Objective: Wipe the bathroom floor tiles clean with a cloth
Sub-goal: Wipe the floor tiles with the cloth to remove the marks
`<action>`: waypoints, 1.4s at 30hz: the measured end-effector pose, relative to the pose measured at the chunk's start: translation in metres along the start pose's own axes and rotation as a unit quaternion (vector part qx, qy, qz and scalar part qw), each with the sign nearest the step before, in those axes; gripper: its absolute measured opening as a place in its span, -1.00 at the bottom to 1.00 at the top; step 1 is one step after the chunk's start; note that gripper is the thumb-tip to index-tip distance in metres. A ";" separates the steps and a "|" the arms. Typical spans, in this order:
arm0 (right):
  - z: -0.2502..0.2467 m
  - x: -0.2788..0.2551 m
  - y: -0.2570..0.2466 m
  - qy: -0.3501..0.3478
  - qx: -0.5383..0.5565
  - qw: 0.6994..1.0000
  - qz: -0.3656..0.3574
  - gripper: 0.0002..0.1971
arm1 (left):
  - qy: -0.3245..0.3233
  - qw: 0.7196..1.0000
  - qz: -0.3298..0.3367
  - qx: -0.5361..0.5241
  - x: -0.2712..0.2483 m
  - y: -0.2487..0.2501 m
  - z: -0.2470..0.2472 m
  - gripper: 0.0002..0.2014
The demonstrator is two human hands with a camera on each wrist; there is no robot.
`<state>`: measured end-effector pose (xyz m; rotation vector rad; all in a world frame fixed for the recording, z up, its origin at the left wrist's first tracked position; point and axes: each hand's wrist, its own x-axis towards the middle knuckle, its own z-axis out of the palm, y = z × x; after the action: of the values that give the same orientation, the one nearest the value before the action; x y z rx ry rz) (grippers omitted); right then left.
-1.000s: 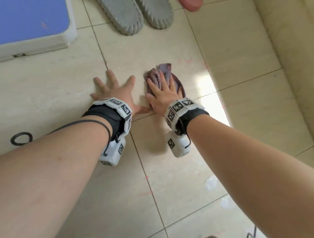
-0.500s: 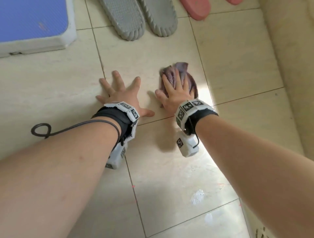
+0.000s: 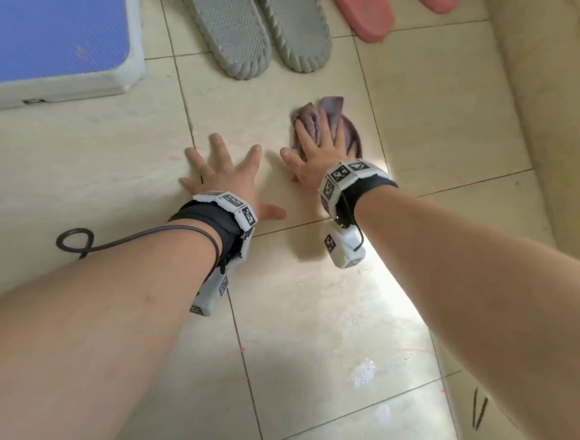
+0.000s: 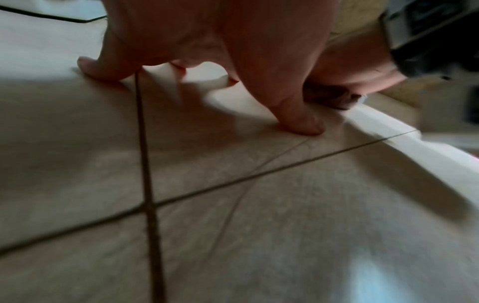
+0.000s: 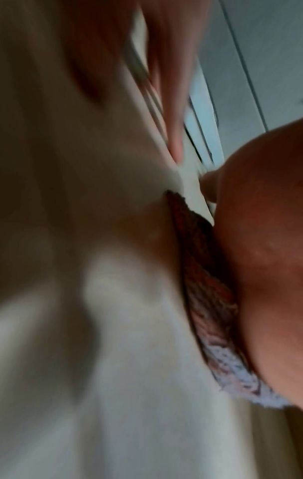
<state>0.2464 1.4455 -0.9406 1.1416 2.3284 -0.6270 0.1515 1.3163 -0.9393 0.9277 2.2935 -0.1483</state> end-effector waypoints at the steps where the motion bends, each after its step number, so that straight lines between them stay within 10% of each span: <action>1: 0.012 -0.021 -0.002 -0.019 -0.019 0.999 -0.034 -0.29 | -0.001 1.000 0.001 -0.001 0.000 0.000 0.000 0.21; 5: 0.045 -0.082 0.045 -0.054 -0.044 0.996 -0.048 -0.32 | -0.002 1.000 0.003 0.010 -0.002 0.001 -0.002 0.21; 11: -0.003 0.003 0.053 0.023 0.009 0.997 0.068 -0.29 | -0.005 1.000 0.007 0.003 -0.002 0.002 -0.002 0.21; 20: 0.044 -0.066 0.017 -0.037 -0.055 0.995 -0.077 -0.36 | 0.005 1.000 0.011 0.001 0.002 0.000 0.002 0.20; 31: 0.003 -0.001 0.003 0.019 0.043 0.997 0.067 -0.31 | -0.007 1.000 0.018 0.003 0.000 0.000 -0.002 0.28; 36: 0.053 -0.071 0.004 -0.001 0.041 0.999 -0.006 -0.35 | -0.017 0.999 0.028 0.024 -0.005 -0.002 -0.007 0.21; 42: 0.063 -0.108 0.080 0.022 0.042 0.991 0.125 -0.33 | -0.018 0.998 0.030 0.050 -0.005 -0.001 -0.003 0.24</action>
<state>0.3834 1.3880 -0.9417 1.4709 2.1648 -0.6171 0.1525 1.3133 -0.9340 1.0352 2.2391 -0.2531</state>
